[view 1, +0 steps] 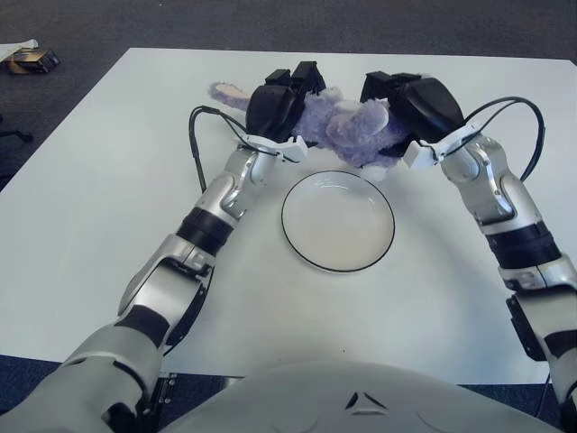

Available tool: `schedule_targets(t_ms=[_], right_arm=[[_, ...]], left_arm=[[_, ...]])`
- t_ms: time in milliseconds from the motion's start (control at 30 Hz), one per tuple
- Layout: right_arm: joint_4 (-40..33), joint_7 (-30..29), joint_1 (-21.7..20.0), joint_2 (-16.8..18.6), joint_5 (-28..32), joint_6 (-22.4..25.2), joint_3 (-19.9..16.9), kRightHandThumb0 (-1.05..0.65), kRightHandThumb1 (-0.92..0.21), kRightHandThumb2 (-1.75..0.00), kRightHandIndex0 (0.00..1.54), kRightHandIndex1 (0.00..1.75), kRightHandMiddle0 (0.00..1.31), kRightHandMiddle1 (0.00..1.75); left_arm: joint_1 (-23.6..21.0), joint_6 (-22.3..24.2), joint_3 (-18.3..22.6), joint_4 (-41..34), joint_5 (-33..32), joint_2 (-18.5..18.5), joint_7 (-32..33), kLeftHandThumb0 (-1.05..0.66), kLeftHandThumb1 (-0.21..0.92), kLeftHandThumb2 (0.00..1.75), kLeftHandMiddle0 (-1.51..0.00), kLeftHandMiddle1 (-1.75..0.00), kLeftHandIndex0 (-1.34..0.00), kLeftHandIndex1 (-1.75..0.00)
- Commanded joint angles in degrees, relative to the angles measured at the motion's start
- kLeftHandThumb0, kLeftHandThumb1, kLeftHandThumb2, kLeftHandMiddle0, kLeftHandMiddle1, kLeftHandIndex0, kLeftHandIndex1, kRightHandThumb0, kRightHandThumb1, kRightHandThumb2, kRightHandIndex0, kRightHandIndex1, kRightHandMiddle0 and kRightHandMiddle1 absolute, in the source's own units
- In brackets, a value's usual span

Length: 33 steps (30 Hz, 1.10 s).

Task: Put the doll into the plate.

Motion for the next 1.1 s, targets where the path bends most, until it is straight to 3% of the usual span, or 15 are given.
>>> schedule_targets(t_ms=[0, 167, 567, 1067], right_arm=[[-3.1, 0.9, 0.8, 0.5, 1.8, 0.5, -1.8, 0.00, -0.04, -1.61, 0.85, 1.66, 0.59, 1.75], [-4.7, 1.8, 2.0, 0.7, 2.4, 0.7, -2.9, 0.00, -0.04, -1.60, 0.84, 1.66, 0.59, 1.75], [-9.2, 3.2, 4.8, 1.5, 4.3, 0.9, -4.5, 0.00, -0.05, -1.60, 0.83, 1.68, 0.58, 1.75], [-14.4, 6.2, 6.4, 1.0, 7.2, -0.4, -6.0, 0.00, -0.06, -1.61, 0.82, 1.70, 0.58, 1.75]], left_arm=[[3.6, -0.1, 1.5, -6.4, -1.1, 1.8, -3.9, 0.00, 0.02, 1.65, -0.84, -1.71, -0.60, -1.75], [7.2, 0.9, 3.4, -12.6, -2.0, 2.8, -7.8, 0.00, 0.01, 1.66, -0.84, -1.73, -0.61, -1.75], [11.0, 2.0, 8.1, -20.2, -6.4, 3.7, -14.5, 0.00, -0.01, 1.69, -0.85, -1.74, -0.63, -1.75], [13.5, -4.3, 10.8, -22.3, -7.2, 8.1, -17.7, 0.00, -0.06, 1.74, -0.88, -1.75, -0.68, -1.74]])
